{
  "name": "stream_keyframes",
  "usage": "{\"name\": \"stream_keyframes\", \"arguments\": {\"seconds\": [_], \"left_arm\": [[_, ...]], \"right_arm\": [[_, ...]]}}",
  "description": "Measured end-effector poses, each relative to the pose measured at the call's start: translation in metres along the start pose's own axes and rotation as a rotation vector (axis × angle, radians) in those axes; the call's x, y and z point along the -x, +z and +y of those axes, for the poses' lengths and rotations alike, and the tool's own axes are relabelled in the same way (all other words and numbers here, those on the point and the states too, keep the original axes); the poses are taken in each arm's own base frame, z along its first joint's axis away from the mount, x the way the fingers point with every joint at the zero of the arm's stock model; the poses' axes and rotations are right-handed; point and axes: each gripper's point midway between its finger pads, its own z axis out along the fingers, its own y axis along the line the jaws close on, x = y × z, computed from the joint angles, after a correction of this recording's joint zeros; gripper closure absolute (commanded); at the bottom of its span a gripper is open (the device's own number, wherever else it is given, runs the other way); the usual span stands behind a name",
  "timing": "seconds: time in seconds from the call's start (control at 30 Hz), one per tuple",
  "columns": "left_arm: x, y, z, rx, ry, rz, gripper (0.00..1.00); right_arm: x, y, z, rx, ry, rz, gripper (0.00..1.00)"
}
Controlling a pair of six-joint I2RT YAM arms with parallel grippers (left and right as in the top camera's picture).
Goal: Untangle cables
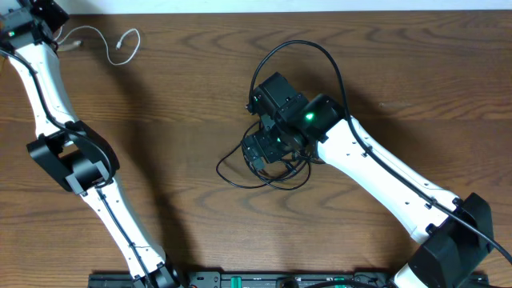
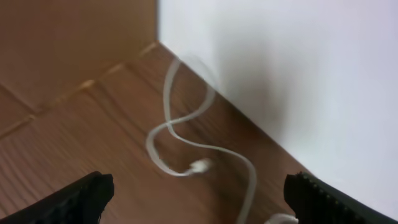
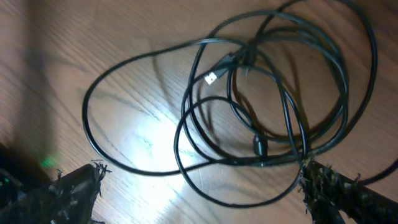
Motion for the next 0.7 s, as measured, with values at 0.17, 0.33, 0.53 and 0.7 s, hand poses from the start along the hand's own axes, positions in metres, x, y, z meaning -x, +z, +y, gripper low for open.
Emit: {"name": "stream_keyframes", "arguments": {"seconds": [0.17, 0.33, 0.53, 0.7], "left_arm": [[0.023, -0.056, -0.045, -0.180, 0.009, 0.010, 0.06], [0.013, -0.115, -0.078, -0.323, 0.020, 0.128, 0.06], [-0.079, -0.127, -0.080, -0.290, 0.014, 0.492, 0.06], [-0.144, -0.149, -0.088, -0.293, 0.011, 0.763, 0.06]], "right_arm": [[-0.005, 0.000, -0.001, -0.004, 0.003, 0.020, 0.01], [-0.005, 0.000, -0.001, -0.005, 0.003, 0.022, 0.01], [-0.006, 0.000, -0.001, -0.005, 0.003, 0.023, 0.01], [-0.004, -0.001, -0.006, -0.007, 0.037, 0.021, 0.01]]}}
